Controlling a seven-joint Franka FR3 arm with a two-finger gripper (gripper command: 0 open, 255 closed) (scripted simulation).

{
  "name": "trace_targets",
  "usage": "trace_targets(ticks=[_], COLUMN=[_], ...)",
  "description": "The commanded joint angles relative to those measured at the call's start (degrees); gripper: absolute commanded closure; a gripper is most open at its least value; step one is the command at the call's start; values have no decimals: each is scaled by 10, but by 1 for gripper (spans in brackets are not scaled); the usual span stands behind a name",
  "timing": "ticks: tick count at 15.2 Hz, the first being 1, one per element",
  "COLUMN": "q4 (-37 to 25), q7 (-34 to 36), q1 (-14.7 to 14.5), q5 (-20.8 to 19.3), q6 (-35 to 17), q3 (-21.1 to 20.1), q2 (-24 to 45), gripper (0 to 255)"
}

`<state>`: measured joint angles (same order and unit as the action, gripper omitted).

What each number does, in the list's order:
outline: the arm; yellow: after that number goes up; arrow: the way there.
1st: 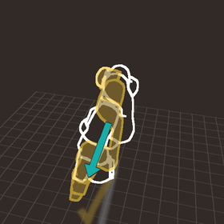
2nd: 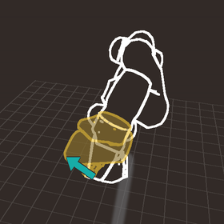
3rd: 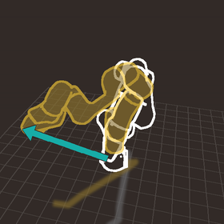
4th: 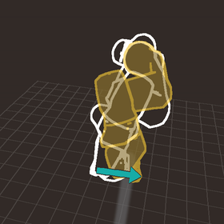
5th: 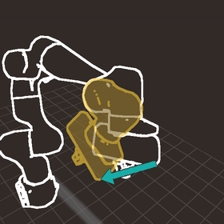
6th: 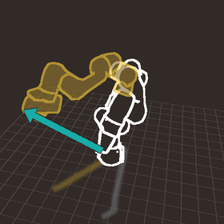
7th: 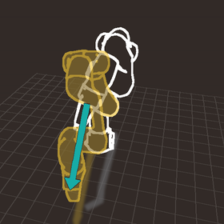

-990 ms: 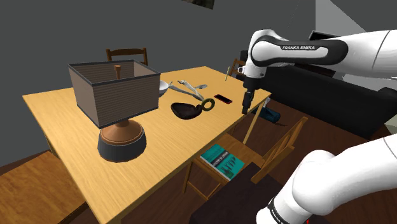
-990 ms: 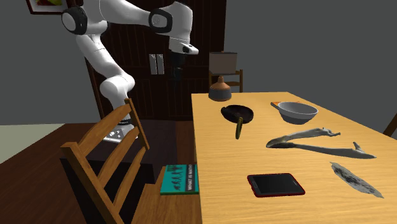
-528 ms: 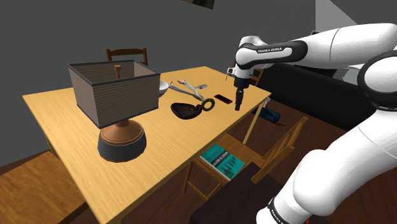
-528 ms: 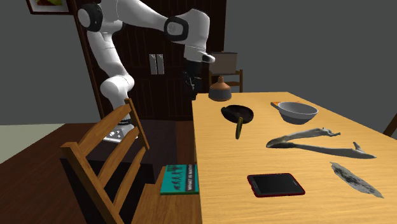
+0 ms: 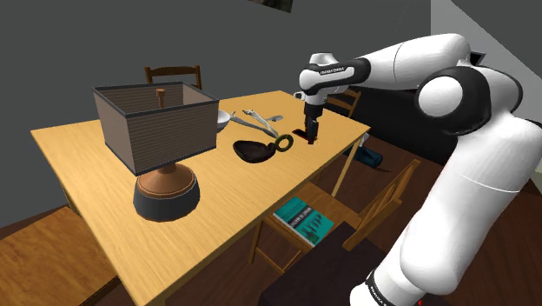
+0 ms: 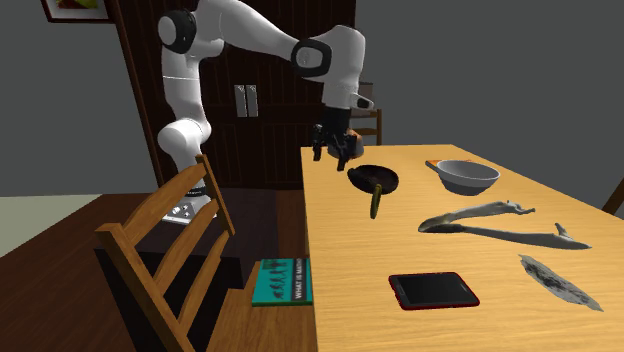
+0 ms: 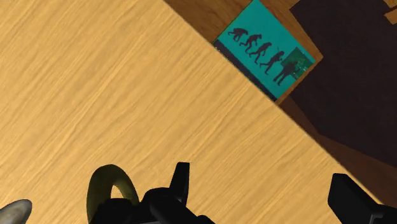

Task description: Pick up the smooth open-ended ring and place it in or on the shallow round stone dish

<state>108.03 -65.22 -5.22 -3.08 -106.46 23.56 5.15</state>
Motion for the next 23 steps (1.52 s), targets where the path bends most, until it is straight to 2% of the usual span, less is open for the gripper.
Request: trace_targets(ticks=[1, 11, 18, 23], q4=[-46, -295, -251, -251], q7=[-47, -211, -213, -213], q1=[6, 49, 50, 50], q5=[15, 67, 70, 70], q6=[-5, 11, -42, -42], q3=[-1, -43, -44, -44], q2=[47, 257, 266, 266], gripper=[0, 0, 0, 0])
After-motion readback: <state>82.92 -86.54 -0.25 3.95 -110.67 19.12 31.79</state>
